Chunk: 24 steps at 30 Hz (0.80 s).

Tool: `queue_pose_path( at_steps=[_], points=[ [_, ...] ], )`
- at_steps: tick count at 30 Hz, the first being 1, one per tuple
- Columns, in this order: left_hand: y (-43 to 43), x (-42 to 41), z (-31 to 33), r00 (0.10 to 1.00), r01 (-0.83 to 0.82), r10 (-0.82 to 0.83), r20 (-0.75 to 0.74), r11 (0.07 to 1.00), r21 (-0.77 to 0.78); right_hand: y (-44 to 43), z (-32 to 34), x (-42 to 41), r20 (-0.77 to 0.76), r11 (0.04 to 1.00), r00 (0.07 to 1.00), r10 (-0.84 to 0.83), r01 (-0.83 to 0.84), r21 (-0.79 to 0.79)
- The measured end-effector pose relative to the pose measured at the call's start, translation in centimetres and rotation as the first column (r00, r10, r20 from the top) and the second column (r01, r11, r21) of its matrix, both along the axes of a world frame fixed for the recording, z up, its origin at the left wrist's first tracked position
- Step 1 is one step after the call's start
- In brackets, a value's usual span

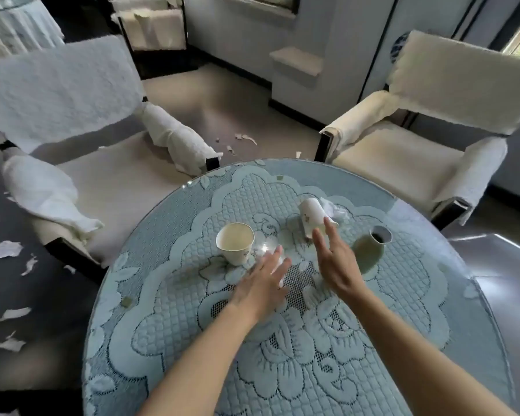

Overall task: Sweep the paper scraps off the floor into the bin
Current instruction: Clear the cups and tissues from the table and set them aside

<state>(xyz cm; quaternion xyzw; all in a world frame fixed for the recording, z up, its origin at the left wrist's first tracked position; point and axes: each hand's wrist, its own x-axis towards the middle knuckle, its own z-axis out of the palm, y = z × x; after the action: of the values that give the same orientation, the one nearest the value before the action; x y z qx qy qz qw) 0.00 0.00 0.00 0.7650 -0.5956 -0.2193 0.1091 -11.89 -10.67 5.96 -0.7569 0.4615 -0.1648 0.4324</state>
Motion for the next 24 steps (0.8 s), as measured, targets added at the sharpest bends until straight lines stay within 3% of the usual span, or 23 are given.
queue_pose_path(
  at_steps=[3,7,11,13,16,20,24],
  points=[
    [-0.8,1.4,-1.6,0.999,0.043,-0.044,0.024,0.999,0.027,-0.6,-0.4,1.0,0.043,0.999,0.998,-0.047,0.046,0.024],
    [-0.5,2.4,-2.8,0.995,0.079,-0.07,0.071,0.988,-0.131,-1.0,-0.7,2.3,0.033,0.998,0.998,-0.058,0.058,0.002],
    [0.4,2.5,-2.5,0.993,0.106,-0.097,0.061,0.977,-0.183,-2.0,-1.1,3.6,0.008,0.995,0.995,-0.096,0.097,-0.035],
    [0.5,2.7,-1.0,0.997,0.078,-0.079,0.013,0.92,-0.385,-2.8,-1.7,4.2,-0.027,0.991,0.993,-0.116,0.113,-0.069],
    [-0.4,4.6,1.8,0.99,-0.035,0.115,0.079,0.754,-0.655,-4.6,-2.7,5.0,-0.114,0.985,0.984,-0.134,0.12,-0.123],
    [-0.9,8.5,2.0,0.915,-0.25,0.385,0.122,0.777,-0.578,-6.9,-4.2,6.2,-0.281,0.979,0.942,-0.182,0.148,-0.138],
    [-0.2,9.5,0.2,0.915,-0.252,0.376,0.149,0.818,-0.517,-7.3,-5.1,6.9,-0.382,0.981,0.903,-0.196,0.182,-0.073]
  ],
)
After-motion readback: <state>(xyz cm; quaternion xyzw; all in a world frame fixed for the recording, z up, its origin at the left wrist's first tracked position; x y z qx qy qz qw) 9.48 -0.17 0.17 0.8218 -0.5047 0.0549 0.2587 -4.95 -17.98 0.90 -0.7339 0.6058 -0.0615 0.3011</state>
